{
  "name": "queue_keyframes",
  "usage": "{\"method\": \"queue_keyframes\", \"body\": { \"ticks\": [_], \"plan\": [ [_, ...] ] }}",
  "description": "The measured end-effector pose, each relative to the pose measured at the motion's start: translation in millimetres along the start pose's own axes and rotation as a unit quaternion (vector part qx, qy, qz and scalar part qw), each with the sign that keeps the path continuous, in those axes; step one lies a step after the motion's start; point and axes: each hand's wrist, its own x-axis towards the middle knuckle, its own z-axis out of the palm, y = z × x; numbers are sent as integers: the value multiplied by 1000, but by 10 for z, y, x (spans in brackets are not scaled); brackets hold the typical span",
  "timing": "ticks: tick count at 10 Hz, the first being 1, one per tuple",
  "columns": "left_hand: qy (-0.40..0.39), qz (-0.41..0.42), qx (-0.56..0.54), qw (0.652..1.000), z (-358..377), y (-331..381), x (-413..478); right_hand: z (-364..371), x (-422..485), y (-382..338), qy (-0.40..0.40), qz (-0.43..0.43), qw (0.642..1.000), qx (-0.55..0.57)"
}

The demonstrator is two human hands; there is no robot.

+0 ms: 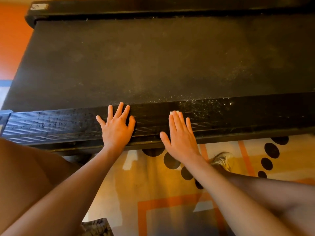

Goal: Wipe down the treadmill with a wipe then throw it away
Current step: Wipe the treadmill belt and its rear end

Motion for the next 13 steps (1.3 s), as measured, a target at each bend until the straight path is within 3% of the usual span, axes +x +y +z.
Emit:
{"method": "queue_keyframes", "body": {
  "ticks": [1,3,6,8,11,13],
  "plan": [
    [2,-1,2,1000,6,-15,-8,32,-204,73,-18,-21,1000,-10],
    [-3,-3,8,1000,-7,-10,0,-115,660,100,-7,30,999,-34],
    [8,-3,-2,1000,12,-17,1,5,-218,142,-28,-26,999,-23],
    [4,-4,0,1000,-11,-24,11,-110,545,174,-4,11,999,-40],
    [12,-1,-5,1000,11,-19,1,46,-339,208,-20,-21,999,-26],
    [7,2,3,1000,-7,-41,10,-123,468,197,-2,5,1000,-27]
  ]
}}
